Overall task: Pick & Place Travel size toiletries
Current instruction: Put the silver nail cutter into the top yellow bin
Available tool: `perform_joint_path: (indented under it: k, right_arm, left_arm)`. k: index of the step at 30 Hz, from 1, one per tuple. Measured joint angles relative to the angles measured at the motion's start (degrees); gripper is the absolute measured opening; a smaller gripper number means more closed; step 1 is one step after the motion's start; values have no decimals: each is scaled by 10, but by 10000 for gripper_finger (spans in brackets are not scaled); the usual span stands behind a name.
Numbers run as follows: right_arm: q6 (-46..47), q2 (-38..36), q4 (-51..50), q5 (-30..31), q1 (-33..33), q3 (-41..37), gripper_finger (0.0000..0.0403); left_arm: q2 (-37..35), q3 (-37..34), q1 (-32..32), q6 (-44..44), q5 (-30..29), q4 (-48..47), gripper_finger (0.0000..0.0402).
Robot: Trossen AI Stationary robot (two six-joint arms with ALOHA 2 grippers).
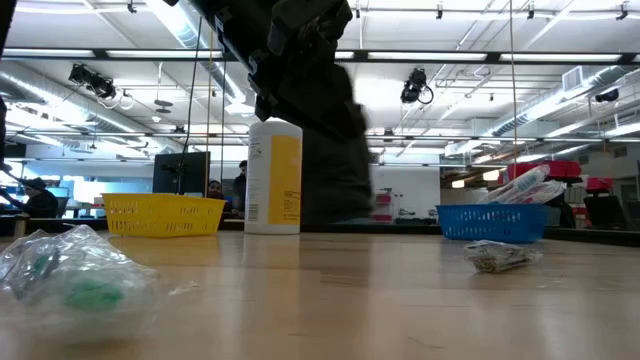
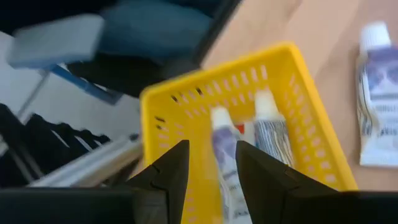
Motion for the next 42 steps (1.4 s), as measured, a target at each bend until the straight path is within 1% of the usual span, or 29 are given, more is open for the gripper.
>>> perform_joint_path:
  k: [6,8,10,13,16,18,21,22,24,29,31,35,37,39,42]
  right_arm:
    - [-3,-43,56,1,0,0,126]
    - [-19,-61,65,16,-2,0,121]
    - [-59,-78,75,45,-6,0,118]
    - [-158,-101,90,134,-19,0,114]
    - [-269,-119,104,244,-35,0,114]
    - [-315,-123,107,320,-48,0,115]
    - [-327,-122,117,424,-67,0,116]
    - [-329,-121,116,448,-74,0,116]
    - [-329,-121,116,477,-91,0,115]
    - [-330,-121,112,487,-136,0,116]
    - [-324,-121,109,487,-156,0,119]
    - [-233,-121,84,481,-193,0,131]
    - [-189,-120,50,438,-208,0,143]
    - [-156,-110,26,371,-219,0,158]
    - [-141,-77,35,286,-231,0,182]
  left_arm:
    - [0,0,0,47,-5,0,100]
    - [0,0,0,57,-18,3,100]
    - [0,0,3,59,-32,19,100]
    - [0,0,11,56,-32,48,100]
    - [0,0,18,56,-14,67,100]
    - [0,0,22,63,1,68,100]
    - [0,0,29,70,19,70,100]
    - [0,0,31,65,26,71,100]
    - [0,0,35,54,41,79,100]
    - [35,1,40,72,115,183,101]
    - [55,1,39,74,135,213,105]
    - [88,0,39,53,151,235,125]
    - [98,0,36,39,153,236,138]
    - [100,0,32,35,151,230,150]
    - [100,0,26,45,141,233,162]
